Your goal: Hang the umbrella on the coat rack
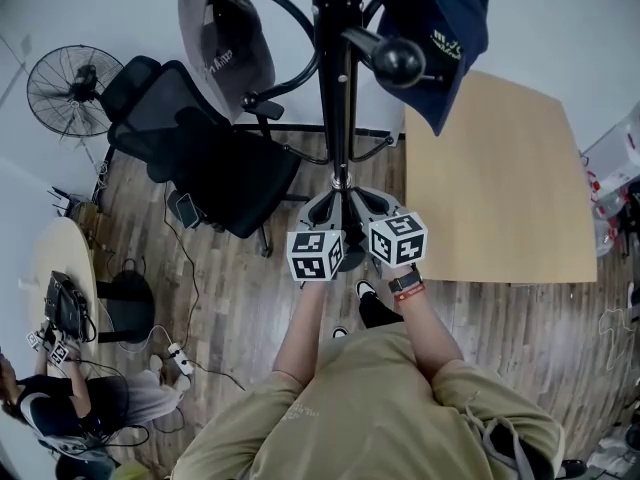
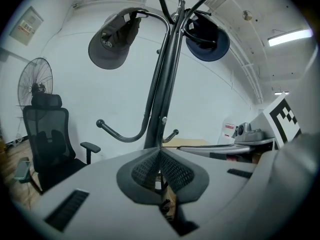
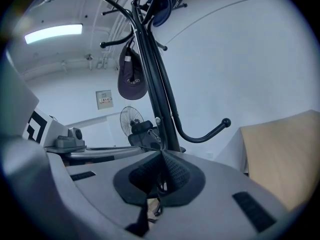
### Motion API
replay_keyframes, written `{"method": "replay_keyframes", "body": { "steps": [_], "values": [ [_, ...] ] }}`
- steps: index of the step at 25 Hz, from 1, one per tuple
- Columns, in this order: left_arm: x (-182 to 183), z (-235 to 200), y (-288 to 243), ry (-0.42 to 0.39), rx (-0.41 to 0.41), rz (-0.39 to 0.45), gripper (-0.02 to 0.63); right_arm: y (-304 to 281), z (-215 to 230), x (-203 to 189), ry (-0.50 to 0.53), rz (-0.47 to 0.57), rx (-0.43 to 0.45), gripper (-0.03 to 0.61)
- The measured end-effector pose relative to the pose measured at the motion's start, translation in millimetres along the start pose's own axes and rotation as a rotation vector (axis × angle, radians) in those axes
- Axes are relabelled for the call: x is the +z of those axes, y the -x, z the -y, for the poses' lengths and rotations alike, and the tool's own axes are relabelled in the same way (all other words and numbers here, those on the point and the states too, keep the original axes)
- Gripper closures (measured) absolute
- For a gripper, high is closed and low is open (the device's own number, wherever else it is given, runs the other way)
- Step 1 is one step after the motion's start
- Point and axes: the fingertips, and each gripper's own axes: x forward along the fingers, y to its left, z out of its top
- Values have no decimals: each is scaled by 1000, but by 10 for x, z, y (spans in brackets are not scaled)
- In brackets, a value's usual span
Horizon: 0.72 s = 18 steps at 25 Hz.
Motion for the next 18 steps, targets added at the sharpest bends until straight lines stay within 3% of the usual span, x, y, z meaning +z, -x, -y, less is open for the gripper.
{"method": "replay_keyframes", "body": {
  "steps": [10,18],
  "values": [
    [-143,-85,-134,8,-8,-45,591,-154,112,-114,-79,-25,35,563],
    [-291,-128,-170,45,-30,-84,591,-193,127,-248,-74,-50,42,563]
  ]
}}
